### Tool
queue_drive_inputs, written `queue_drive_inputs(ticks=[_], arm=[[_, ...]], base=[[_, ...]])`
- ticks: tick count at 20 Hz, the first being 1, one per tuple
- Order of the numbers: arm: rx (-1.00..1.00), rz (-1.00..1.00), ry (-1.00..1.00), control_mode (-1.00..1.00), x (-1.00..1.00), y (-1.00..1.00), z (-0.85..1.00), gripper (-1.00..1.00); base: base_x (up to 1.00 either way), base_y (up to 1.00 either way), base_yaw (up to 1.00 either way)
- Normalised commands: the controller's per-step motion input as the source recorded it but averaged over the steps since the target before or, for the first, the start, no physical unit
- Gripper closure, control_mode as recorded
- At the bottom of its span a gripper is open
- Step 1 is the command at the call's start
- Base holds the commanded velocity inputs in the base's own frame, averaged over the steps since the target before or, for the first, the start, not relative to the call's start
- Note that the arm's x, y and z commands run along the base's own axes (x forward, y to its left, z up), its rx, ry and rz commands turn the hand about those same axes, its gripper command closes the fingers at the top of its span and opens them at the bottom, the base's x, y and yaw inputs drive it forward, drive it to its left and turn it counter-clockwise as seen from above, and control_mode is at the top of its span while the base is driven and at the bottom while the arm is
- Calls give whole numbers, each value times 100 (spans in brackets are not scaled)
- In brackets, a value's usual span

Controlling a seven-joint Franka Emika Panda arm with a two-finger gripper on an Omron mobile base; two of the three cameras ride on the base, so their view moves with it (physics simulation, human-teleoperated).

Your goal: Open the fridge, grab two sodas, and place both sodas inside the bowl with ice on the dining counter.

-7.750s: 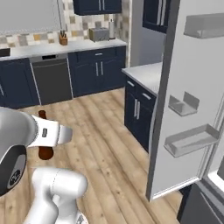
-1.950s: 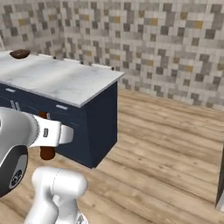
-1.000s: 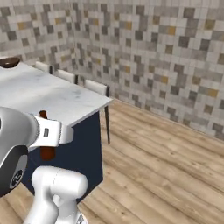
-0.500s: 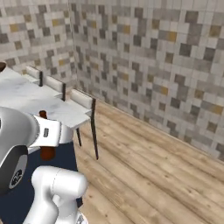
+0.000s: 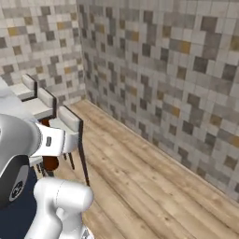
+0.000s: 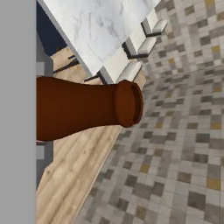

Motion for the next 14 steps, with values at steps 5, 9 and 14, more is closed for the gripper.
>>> queue_drive_inputs(ticks=[5, 9, 14], arm=[[0, 0, 0, 100, 0, 0, 0, 100], [0, 0, 0, 100, 0, 0, 0, 100], [0, 0, 0, 100, 0, 0, 0, 100]], base=[[97, -53, 32], [93, -36, 39], [80, -34, 44]])
